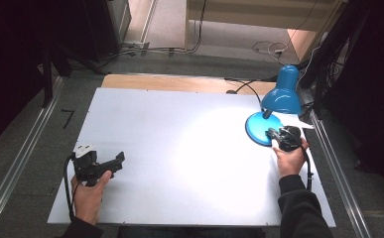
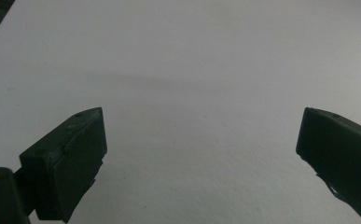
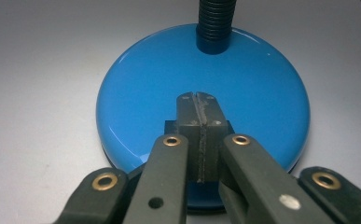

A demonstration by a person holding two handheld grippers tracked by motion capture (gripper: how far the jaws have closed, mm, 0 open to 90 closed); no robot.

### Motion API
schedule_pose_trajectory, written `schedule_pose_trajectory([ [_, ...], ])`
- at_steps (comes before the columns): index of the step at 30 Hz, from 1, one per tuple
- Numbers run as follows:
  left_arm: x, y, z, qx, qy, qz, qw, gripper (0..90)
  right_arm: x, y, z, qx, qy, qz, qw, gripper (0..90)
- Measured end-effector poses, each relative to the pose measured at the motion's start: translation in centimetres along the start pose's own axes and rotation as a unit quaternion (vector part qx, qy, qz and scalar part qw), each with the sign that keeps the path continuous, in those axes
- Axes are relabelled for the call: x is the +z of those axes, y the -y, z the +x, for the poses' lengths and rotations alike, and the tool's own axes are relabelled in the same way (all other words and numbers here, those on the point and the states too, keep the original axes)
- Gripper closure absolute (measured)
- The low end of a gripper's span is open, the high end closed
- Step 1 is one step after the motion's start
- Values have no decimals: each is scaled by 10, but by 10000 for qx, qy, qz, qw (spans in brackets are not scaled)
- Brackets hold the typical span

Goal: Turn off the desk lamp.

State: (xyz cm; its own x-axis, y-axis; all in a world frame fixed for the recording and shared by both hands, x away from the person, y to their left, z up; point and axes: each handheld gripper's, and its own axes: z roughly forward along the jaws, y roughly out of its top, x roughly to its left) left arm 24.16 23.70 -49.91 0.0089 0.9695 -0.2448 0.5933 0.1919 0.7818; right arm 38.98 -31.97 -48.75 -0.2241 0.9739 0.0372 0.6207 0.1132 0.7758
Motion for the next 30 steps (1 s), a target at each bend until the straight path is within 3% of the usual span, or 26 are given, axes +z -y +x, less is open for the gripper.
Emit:
schedule_pose_trajectory([
  [6, 0, 0, 0, 16, -6, 15, 10000, 24, 0, 0, 2, -72, 53, -7, 10000, 881],
  [30, 0, 0, -1, 46, 13, 9, 10000, 24, 2, 0, 0, 3, 20, -51, 10000, 883],
])
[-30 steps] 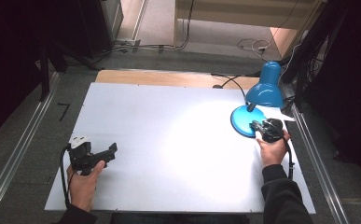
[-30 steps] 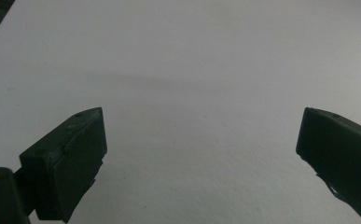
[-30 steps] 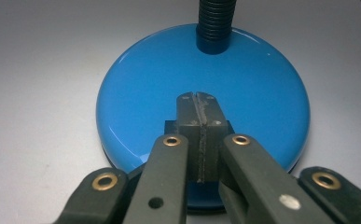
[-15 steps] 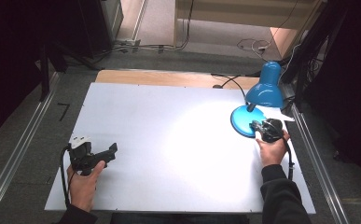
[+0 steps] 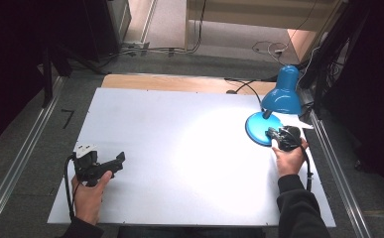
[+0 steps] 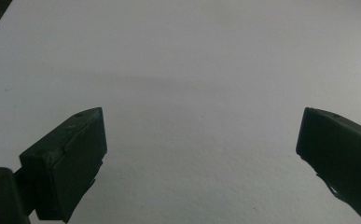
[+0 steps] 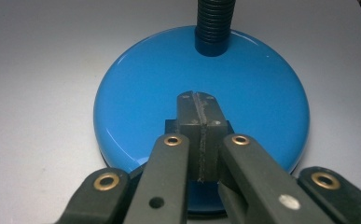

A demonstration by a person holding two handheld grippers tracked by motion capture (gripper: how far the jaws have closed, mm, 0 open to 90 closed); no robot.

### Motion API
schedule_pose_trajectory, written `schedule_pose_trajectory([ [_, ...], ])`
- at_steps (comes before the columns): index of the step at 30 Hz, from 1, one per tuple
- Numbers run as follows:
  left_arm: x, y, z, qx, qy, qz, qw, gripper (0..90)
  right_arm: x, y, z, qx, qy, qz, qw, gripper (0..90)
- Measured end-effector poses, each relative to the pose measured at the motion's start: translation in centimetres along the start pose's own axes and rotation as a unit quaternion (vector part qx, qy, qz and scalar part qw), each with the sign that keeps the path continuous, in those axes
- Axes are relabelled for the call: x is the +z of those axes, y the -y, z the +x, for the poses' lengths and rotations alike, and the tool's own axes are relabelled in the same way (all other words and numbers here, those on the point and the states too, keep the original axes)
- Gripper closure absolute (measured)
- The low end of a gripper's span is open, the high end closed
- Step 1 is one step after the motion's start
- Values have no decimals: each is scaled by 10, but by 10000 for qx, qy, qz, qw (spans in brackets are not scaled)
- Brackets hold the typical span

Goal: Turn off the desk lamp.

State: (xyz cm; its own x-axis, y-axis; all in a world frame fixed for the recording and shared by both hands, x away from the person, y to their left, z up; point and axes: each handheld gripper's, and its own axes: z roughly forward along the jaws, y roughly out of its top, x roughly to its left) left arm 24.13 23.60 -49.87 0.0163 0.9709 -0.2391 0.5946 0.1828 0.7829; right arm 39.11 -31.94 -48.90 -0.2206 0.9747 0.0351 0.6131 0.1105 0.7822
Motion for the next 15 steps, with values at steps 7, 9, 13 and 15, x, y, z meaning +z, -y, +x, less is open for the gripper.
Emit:
schedule_pose_trajectory([
  [7, 0, 0, 1, -9, -4, 7, 10000, 24, 6, 0, 1, -29, 82, -120, 9999, 884],
  [9, 0, 0, 1, -29, -7, 9, 10000, 24, 7, -1, 1, 4, 75, -126, 9999, 884],
  [13, -1, 0, 1, -20, -2, 11, 10000, 24, 10, -5, 0, 6, 134, -23, 9999, 884],
  [15, -1, 0, 2, -26, -8, 5, 10000, 24, 11, -5, 0, -24, 101, -45, 9999, 882],
])
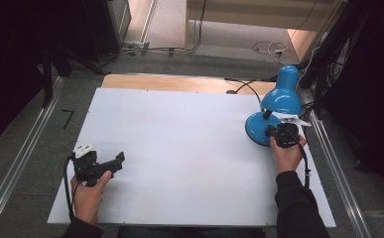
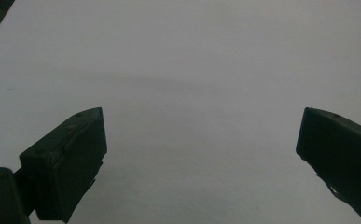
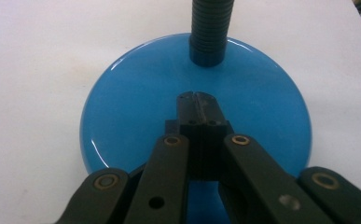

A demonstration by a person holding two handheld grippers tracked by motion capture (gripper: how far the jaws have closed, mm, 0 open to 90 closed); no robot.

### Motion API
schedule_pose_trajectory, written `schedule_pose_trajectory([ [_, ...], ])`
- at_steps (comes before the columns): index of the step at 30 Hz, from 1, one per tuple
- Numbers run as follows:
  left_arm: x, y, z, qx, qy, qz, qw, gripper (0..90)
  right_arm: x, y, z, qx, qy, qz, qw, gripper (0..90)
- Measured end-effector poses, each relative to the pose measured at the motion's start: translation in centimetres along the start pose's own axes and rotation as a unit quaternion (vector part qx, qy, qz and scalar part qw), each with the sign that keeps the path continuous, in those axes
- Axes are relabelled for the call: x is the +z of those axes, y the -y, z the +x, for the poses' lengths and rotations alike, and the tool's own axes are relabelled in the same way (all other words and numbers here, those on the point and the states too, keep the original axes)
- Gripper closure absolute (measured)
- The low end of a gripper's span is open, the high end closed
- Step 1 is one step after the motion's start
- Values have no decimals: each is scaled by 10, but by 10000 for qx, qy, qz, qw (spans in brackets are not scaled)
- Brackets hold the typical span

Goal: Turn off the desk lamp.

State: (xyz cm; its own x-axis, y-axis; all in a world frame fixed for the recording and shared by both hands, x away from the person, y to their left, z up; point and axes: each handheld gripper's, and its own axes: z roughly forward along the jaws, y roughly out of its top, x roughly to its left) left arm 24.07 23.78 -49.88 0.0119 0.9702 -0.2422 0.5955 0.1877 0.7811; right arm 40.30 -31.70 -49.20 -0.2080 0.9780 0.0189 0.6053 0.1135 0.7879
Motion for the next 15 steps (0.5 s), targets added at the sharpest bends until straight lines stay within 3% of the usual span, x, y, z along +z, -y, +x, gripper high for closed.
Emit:
schedule_pose_trajectory([
  [7, 0, 0, 0, 0, -4, -2, 10000, 24, -3, -1, -1, 86, -53, -80, 9999, 810],
  [13, 0, 0, 0, -2, -4, -4, 10000, 24, -8, -3, -2, 146, -139, -109, 9997, 651],
  [15, 0, 0, 0, -12, -5, -6, 10000, 24, -9, -3, -3, 213, -181, -137, 9995, 548],
])
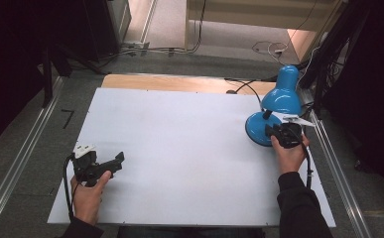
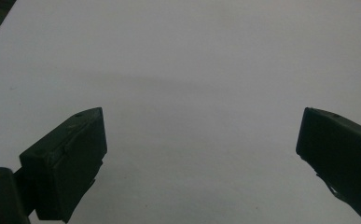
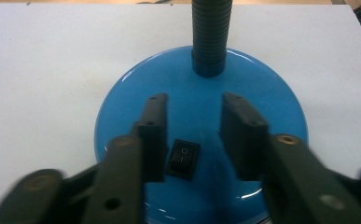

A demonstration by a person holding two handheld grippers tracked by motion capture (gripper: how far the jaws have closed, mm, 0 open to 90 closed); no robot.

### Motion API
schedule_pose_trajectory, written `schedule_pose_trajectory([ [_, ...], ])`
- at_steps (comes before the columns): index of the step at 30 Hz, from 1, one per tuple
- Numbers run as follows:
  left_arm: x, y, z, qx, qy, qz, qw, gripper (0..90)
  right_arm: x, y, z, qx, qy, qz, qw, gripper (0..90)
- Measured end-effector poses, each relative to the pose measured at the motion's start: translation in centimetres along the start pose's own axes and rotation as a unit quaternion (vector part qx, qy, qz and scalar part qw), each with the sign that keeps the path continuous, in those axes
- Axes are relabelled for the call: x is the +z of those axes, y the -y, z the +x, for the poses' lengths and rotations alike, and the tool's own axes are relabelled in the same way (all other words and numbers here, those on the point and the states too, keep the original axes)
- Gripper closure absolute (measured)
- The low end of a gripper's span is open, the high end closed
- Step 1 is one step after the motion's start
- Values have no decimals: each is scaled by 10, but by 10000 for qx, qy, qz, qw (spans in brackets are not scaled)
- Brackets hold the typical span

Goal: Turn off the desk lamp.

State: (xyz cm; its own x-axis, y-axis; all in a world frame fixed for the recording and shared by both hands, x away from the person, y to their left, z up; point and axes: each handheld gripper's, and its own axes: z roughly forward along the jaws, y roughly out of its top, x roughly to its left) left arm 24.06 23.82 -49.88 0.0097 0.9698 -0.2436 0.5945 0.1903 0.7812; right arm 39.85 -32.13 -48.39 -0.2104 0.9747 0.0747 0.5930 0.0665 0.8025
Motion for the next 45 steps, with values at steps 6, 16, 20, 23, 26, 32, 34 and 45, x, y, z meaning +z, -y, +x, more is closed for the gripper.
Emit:
schedule_pose_trajectory([
  [6, 0, 0, 0, 6, -1, 4, 10000, 24, -6, -1, 0, 99, -128, 7, 9999, 311],
  [16, 0, 0, 0, -3, -7, -7, 10000, 24, -14, -3, 0, 230, -202, -52, 9995, 151],
  [20, 0, 0, 0, -14, -2, -21, 10000, 24, -16, -3, 1, 204, -229, -24, 9995, 125],
  [23, 0, 0, 0, -14, -8, -14, 10000, 24, -18, -3, 2, 230, -263, -42, 9994, 113],
  [26, 0, 0, 0, -13, -4, -21, 10000, 24, -18, -2, 3, 169, -243, -55, 9995, 110],
  [32, 0, 0, 0, -12, -6, -18, 10000, 24, -19, -2, 5, 123, -292, -57, 9995, 88],
  [34, -1, 0, 0, -15, -9, -18, 10000, 24, -19, -2, 6, 79, -300, -60, 9995, 87],
  [45, -1, 0, 0, -26, -11, -33, 10000, 24, -27, -2, 7, 17, -294, -90, 9995, 87],
])
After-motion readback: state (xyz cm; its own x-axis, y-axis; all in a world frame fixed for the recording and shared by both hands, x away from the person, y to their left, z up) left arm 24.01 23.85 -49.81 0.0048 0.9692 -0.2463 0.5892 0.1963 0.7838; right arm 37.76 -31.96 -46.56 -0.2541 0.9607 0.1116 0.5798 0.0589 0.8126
